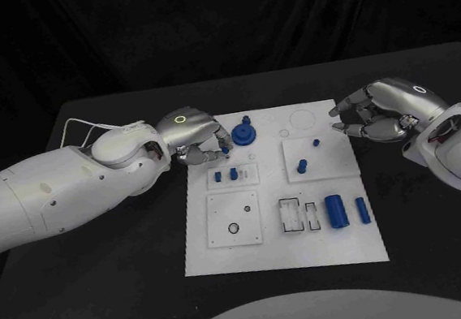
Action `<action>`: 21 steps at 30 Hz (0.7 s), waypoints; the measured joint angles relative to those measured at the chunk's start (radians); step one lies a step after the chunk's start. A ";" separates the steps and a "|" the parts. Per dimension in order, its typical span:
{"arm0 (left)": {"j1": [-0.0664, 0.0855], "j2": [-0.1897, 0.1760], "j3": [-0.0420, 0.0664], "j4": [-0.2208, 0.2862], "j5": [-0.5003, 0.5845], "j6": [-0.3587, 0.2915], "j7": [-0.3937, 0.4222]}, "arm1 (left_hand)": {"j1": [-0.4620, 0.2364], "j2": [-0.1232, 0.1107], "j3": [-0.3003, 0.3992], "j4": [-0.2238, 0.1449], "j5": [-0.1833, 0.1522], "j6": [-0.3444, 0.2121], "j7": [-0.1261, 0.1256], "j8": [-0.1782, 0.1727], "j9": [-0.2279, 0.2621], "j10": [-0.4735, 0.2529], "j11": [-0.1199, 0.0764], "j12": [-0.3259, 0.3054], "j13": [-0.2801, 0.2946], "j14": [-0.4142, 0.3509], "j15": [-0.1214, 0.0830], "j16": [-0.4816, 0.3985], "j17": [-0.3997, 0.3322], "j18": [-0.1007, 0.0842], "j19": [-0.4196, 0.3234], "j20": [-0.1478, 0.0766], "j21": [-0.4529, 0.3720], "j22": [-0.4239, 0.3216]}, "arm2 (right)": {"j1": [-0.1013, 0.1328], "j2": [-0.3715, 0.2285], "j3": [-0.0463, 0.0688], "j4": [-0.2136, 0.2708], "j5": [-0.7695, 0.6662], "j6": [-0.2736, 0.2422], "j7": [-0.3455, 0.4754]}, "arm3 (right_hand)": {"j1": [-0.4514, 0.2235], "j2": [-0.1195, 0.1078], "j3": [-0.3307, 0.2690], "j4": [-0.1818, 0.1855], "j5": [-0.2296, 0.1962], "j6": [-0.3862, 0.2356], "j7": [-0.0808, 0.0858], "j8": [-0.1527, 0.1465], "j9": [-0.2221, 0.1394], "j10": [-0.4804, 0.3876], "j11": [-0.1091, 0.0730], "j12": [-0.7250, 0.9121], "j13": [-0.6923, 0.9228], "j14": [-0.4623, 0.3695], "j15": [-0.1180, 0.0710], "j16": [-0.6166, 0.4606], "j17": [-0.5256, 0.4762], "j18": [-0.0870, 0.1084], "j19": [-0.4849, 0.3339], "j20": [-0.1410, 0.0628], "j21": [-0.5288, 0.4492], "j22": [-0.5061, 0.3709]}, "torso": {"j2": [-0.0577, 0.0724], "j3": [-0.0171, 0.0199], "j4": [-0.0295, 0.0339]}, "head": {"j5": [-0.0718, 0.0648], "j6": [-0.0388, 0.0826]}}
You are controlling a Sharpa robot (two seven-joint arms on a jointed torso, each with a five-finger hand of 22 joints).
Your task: Assemble the parts on the task board
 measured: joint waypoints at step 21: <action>-0.002 0.000 -0.001 -0.009 0.000 0.012 -0.028 | 0.000 0.000 0.007 0.007 0.000 0.000 0.000 0.000 -0.003 0.000 0.000 0.000 -0.001 0.000 0.000 0.000 -0.008 0.000 0.000 0.000 -0.001 0.000 | -0.009 0.000 0.000 -0.007 0.000 0.006 0.000 | 0.001 0.001 0.003 -0.003 0.005 0.000 0.000 0.000 0.000 0.000 0.000 0.001 0.000 0.000 0.000 0.000 0.000 0.000 0.000 0.000 0.000 0.000 | 0.002 -0.0004 -0.0020 | 0.005 0.000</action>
